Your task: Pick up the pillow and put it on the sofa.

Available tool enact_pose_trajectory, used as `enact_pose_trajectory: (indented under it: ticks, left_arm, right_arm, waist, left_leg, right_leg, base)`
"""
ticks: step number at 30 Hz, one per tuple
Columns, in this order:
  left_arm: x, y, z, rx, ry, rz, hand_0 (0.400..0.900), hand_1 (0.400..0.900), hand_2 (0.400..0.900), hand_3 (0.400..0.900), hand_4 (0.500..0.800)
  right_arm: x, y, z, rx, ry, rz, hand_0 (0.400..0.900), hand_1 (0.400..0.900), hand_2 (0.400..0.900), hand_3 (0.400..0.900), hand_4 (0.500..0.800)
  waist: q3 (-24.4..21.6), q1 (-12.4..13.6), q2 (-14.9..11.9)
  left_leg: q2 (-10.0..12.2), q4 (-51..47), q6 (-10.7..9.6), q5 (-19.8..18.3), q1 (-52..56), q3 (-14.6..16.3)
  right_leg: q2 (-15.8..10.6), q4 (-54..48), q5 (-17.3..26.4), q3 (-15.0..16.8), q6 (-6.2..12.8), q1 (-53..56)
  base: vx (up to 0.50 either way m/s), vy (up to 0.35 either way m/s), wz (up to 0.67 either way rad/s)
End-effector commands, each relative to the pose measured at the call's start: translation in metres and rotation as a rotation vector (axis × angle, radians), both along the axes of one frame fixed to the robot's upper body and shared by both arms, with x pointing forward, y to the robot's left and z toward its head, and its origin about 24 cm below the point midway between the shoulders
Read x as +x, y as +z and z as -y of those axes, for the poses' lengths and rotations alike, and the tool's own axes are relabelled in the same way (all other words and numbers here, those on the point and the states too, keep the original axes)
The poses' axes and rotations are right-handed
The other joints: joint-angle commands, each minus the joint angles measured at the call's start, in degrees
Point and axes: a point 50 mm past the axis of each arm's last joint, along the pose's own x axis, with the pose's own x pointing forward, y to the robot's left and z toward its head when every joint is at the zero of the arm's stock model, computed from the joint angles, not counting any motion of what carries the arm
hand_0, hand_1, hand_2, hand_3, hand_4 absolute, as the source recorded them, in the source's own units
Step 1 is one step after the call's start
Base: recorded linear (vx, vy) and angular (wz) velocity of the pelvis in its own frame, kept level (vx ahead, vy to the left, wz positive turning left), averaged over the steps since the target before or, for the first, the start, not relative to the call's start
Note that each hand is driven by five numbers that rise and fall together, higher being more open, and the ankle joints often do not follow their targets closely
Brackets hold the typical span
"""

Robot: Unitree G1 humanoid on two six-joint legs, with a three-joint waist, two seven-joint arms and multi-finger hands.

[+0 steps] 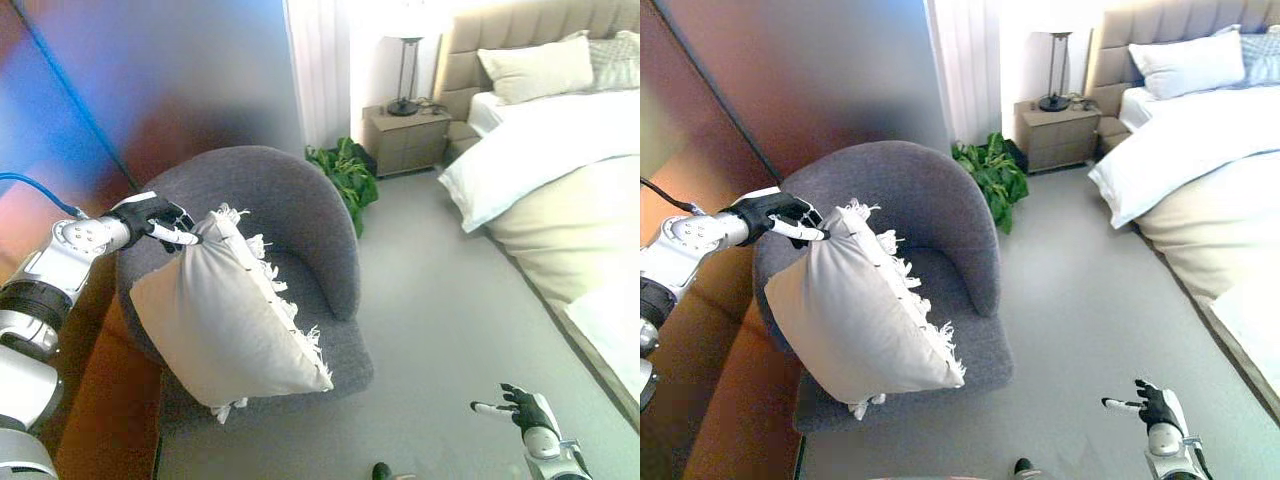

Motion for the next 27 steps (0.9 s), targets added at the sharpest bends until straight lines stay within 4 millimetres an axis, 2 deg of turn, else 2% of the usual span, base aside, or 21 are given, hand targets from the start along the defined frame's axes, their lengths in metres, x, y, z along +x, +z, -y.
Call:
enact_pose_trajectory:
  ticks: [1,6,15,22,24,27]
  left_arm:
    - [0.015,0.101,-0.007,-0.045,0.097,0.349,0.900,0.900,0.900,0.900,0.800]
    - [0.016,0.088,-0.011,-0.108,0.153,0.322,0.900,0.900,0.900,0.900,0.800]
    - [0.016,0.091,-0.012,-0.357,0.227,0.409,0.900,0.900,0.900,0.900,0.800]
    - [0.011,0.103,-0.011,-0.631,0.215,0.573,0.900,0.900,0.900,0.900,0.800]
    - [0.007,0.102,-0.014,-0.690,0.212,0.601,0.900,0.900,0.900,0.900,0.800]
    - [-0.004,0.088,-0.024,-0.721,0.228,0.613,0.900,0.900,0.900,0.900,0.800]
  right_arm:
    - [0.020,0.027,0.025,-0.120,0.085,0.052,0.900,0.900,0.900,0.900,0.800]
    - [0.021,0.027,0.026,-0.126,0.108,0.034,0.900,0.900,0.900,0.900,0.800]
    - [0.018,0.028,0.030,-0.127,0.112,0.020,0.900,0.900,0.900,0.900,0.800]
    - [0.019,0.027,0.028,-0.112,0.098,0.030,0.900,0.900,0.900,0.900,0.800]
    - [0.016,0.023,0.025,-0.106,0.090,0.031,0.900,0.900,0.900,0.900,0.800]
    - [0.012,0.020,0.023,-0.098,0.065,0.033,0.900,0.900,0.900,0.900,0.800]
  waist:
    - [-5.7,-1.6,0.2]
    - [-6.2,-2.7,0.2]
    - [-6.4,-2.2,-0.1]
    - [-6.7,0.3,-0.7]
    - [-6.7,1.2,-0.9]
    - [-6.3,2.8,-1.2]
  left_leg:
    - [1.3,5.1,-0.6,-4.9,-1.1,0.3]
    - [1.1,5.5,-0.6,-5.4,-0.6,1.1]
    - [1.5,5.2,-0.8,-5.2,-0.4,1.1]
    - [1.9,4.6,-0.9,-5.0,-0.5,-0.7]
    - [2.1,4.4,-1.1,-4.9,-0.7,-1.3]
    - [2.3,4.5,-1.2,-4.7,-1.2,-2.4]
  right_leg:
    - [-3.4,3.8,-4.8,-1.4,6.13,-0.8]
    - [-3.2,3.7,-4.7,-0.2,6.14,-0.9]
    - [-3.2,3.4,-4.9,-0.8,6.03,-0.4]
    - [-2.8,3.0,-5.7,-2.4,5.54,0.6]
    - [-2.9,2.8,-5.9,-3.0,5.53,0.9]
    - [-2.9,2.6,-5.9,-3.8,5.45,1.2]
  base:
    - [0.07,0.005,-0.23]
    - [0.05,0.006,-0.16]
    - [0.00,-0.004,0.02]
    - [-0.02,-0.021,0.12]
    - [-0.03,-0.032,0.13]
    - [-0.04,-0.027,0.12]
